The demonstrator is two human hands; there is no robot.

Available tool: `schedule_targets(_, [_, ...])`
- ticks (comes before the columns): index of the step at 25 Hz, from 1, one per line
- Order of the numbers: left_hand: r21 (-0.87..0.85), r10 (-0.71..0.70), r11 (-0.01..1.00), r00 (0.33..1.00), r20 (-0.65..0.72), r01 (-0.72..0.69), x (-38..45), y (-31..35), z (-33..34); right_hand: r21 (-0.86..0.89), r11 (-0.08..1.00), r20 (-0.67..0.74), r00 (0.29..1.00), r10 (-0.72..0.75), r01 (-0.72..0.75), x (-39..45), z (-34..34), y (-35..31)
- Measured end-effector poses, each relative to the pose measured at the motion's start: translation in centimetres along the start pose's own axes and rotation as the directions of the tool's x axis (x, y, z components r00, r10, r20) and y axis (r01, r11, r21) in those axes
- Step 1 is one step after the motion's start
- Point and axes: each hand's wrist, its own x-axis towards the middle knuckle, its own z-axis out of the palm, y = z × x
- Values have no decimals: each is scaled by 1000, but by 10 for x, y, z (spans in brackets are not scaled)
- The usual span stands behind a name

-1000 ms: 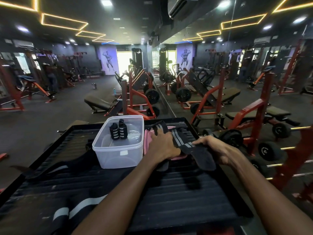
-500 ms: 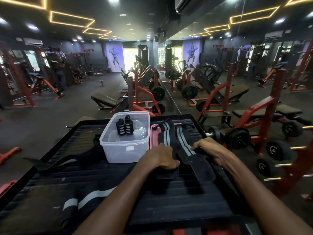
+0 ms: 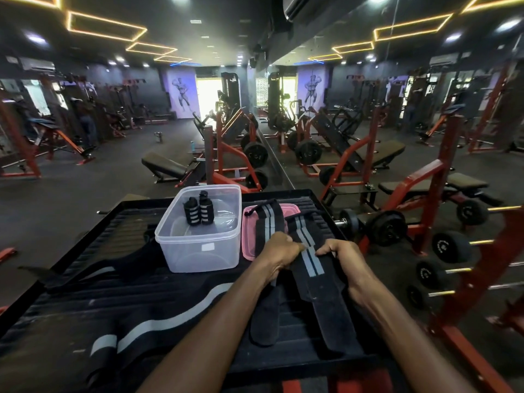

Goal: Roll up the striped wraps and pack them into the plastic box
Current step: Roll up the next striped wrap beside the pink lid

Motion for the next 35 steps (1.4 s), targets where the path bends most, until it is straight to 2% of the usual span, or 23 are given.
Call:
schedule_targets(4, [-334, -55, 941, 998, -5, 51, -5, -5, 6, -18, 998, -23, 997, 68, -68, 9, -22, 1])
schedule_targets(6, [-465, -53, 880, 994, 97, 92, -9, -2, 5, -51, 993, -45, 993, 108, -110, 20, -28, 0])
schedule_targets(9, [-496, -11, 855, 962, 274, 151, -17, 2, 4, -106, 991, -92, 993, 72, -81, 39, -27, -4])
schedule_targets(11, [-430, -8, 891, 953, 303, 144, -18, 3, 3, -221, 974, -94, 995, 30, -51, 47, -26, -9])
schedule_targets(14, [-363, -43, 925, 982, 184, 108, -9, 4, -4, -247, 968, -46, 998, 45, -55, 50, -18, -14])
schedule_targets(16, [-431, -73, 894, 989, 126, 121, 2, 4, -10, -256, 964, 21, 997, 78, -70, 41, -7, -18])
schedule_targets(18, [-556, -114, 817, 988, 109, 155, 13, 6, -16, -318, 944, 109, 986, 129, -89, 27, 4, -22])
schedule_targets(20, [-578, -132, 801, 988, 85, 157, 22, 8, -21, -337, 940, 183, 976, 115, -47, 16, 13, -24])
schedule_targets(22, [-533, -116, 837, 992, 44, 122, 25, 10, -22, -362, 931, 174, 984, 23, 42, 7, 22, -27])
schedule_targets(23, [-511, -100, 854, 995, 20, 96, 27, 10, -22, -449, 886, 145, 988, -52, 113, 4, 25, -27])
schedule_targets(25, [-477, -62, 877, 998, -2, 53, 30, 7, -20, -699, 689, 22, 969, -246, 191, 10, 22, -25])
schedule_targets(27, [-451, -45, 892, 999, -4, 38, 35, 0, -17, -826, 521, -65, 884, -463, 213, 24, 14, -25])
schedule_targets(29, [-466, -45, 884, 999, -22, 30, 40, -7, -15, -820, 482, -28, 818, -574, 310, 43, 12, -27])
schedule_targets(33, [-539, -14, 842, 998, -60, -20, 48, -19, -16, -810, 336, 166, 737, -655, 481, 79, 21, -24])
schedule_targets(35, [-582, -3, 813, 999, -53, -29, 51, -23, -19, -768, 348, 205, 721, -662, 538, 90, 25, -27])
